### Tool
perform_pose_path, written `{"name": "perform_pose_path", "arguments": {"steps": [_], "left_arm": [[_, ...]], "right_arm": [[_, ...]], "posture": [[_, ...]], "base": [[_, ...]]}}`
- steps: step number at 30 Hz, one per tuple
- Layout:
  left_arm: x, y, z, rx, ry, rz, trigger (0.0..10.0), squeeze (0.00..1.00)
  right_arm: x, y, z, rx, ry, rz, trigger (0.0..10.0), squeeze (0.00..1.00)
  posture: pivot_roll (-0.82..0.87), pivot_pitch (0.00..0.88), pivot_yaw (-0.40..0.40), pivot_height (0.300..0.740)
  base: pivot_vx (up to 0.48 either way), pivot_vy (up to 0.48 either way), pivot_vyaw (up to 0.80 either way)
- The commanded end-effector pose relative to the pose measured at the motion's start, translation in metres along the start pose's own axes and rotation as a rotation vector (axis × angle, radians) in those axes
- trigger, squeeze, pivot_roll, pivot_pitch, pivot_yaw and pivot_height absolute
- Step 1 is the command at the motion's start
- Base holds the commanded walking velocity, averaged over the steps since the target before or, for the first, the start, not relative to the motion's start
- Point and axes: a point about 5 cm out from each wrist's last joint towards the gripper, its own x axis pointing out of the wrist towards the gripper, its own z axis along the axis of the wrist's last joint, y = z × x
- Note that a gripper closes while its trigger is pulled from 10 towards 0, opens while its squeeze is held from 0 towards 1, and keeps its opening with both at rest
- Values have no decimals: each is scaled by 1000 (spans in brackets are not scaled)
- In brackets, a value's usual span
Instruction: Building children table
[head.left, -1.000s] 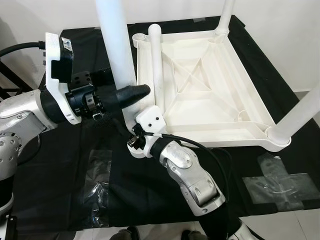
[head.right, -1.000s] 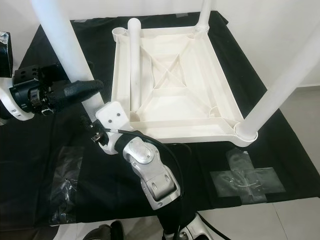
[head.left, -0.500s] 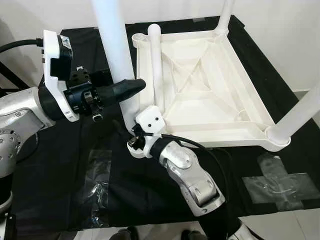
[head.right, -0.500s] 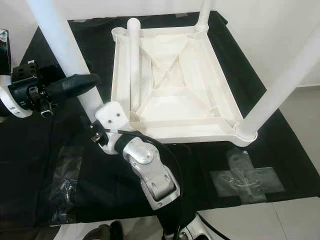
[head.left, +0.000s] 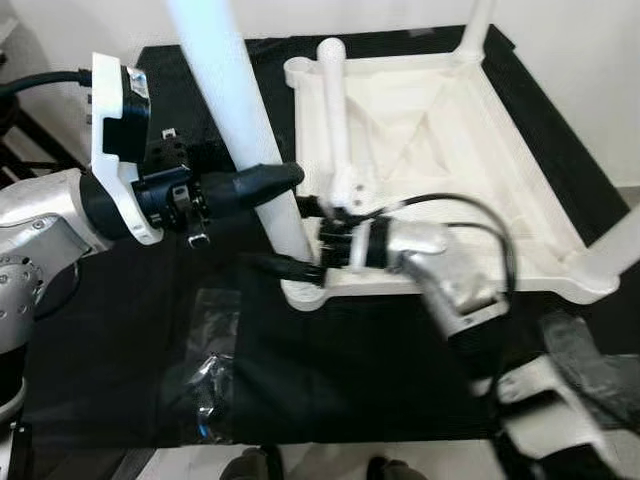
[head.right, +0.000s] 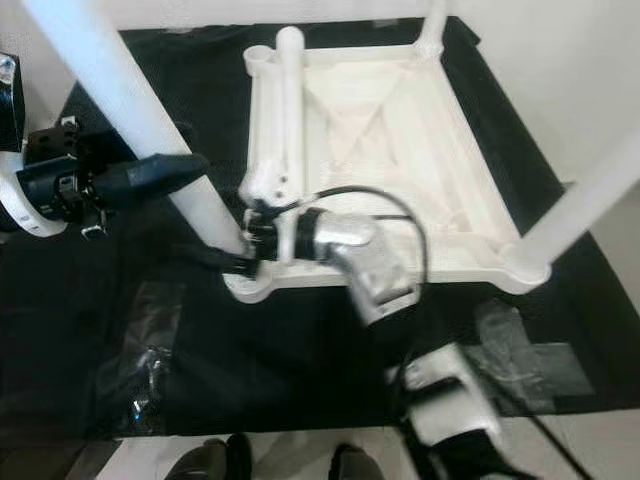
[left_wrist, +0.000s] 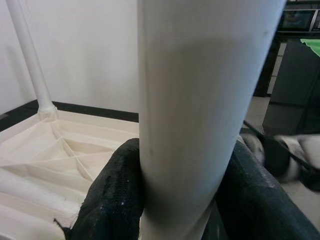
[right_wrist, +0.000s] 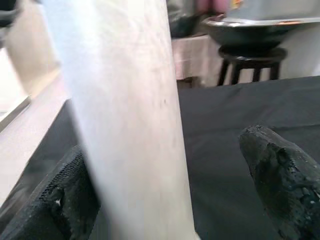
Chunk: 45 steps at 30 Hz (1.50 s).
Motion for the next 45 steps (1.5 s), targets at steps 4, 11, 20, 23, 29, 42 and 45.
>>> {"name": "perform_pose_path", "arguments": {"steps": [4, 11, 20, 23, 29, 42, 45], "left_arm": [[7, -14, -9, -61, 35, -127, 0, 0], [13, -11, -9, -66, 64, -180, 0, 0], [34, -8, -13, -74, 133, -333, 0, 0], [42, -5, -15, -70, 156, -381, 0, 0], [57, -5, -19, -71, 186, -488, 0, 0], [75, -4, -23, -61, 195, -581, 0, 0], [76, -2, -23, -51, 181, -564, 196, 0]], "right_arm": [[2, -1, 4, -5, -14, 113, 10000, 0], [10, -10, 20, -43, -39, 245, 10000, 0], [18, -13, 26, -67, -31, 345, 10000, 0], [19, -14, 27, -65, -33, 368, 10000, 0], [19, -17, 25, -38, -59, 379, 4392, 0], [19, -16, 16, -23, -76, 343, 0, 0], [20, -16, 15, -25, -76, 330, 0, 0]], "posture": [[46, 224, 68, 740], [58, 219, 88, 740], [59, 209, 102, 740], [57, 208, 106, 740], [50, 200, 121, 740], [42, 183, 140, 740], [40, 183, 141, 740]], "base": [[0, 0, 0], [0, 0, 0], [0, 0, 0], [0, 0, 0], [0, 0, 0], [0, 0, 0], [0, 0, 0]]}}
